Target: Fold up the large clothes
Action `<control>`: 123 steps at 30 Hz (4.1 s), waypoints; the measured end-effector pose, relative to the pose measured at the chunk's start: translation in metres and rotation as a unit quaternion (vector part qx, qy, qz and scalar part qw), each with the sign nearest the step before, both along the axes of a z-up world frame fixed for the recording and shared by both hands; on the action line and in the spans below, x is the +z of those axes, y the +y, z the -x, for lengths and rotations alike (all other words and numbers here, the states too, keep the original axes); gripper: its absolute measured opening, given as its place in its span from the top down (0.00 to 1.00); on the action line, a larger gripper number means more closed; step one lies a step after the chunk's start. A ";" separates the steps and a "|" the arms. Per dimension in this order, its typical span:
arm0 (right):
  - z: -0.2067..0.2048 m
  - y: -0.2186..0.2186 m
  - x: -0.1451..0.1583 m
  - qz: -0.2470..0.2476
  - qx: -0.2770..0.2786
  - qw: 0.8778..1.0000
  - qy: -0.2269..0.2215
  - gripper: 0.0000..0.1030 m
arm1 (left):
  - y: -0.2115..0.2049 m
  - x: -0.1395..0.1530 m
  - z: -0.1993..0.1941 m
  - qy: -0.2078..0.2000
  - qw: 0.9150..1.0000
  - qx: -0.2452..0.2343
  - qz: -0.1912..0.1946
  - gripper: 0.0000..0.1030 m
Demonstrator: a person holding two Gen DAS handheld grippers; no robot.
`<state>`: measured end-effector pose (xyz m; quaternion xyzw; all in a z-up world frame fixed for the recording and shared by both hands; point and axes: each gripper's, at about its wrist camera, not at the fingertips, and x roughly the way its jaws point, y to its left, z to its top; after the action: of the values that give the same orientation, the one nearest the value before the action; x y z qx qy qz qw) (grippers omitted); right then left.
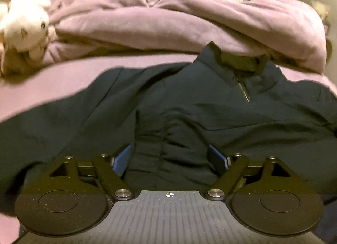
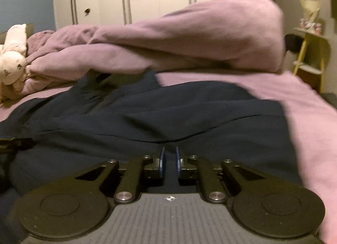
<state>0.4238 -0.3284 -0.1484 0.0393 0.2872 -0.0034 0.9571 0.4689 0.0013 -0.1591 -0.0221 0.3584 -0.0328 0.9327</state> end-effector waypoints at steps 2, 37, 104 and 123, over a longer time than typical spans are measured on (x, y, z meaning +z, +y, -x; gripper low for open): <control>0.009 -0.032 0.000 0.002 -0.039 0.999 -0.006 0.98 | 0.008 0.000 -0.002 0.007 1.000 0.005 0.025 0.16; 0.091 0.007 0.034 0.020 -0.115 0.992 0.042 0.80 | 0.161 0.037 0.116 0.013 0.990 0.116 0.083 0.06; 0.059 0.075 -0.013 -0.400 0.039 0.907 0.123 0.58 | 0.149 0.026 0.159 0.019 0.984 0.127 0.120 0.25; 0.080 0.056 0.062 -0.154 -0.051 0.986 -0.047 1.00 | 0.147 0.032 0.154 0.019 0.987 0.134 0.092 0.25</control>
<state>0.3442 -0.2719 -0.0865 0.2009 0.2362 -0.0060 0.9507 0.3148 0.1485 -0.1276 -0.1558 0.3652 0.0599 0.9158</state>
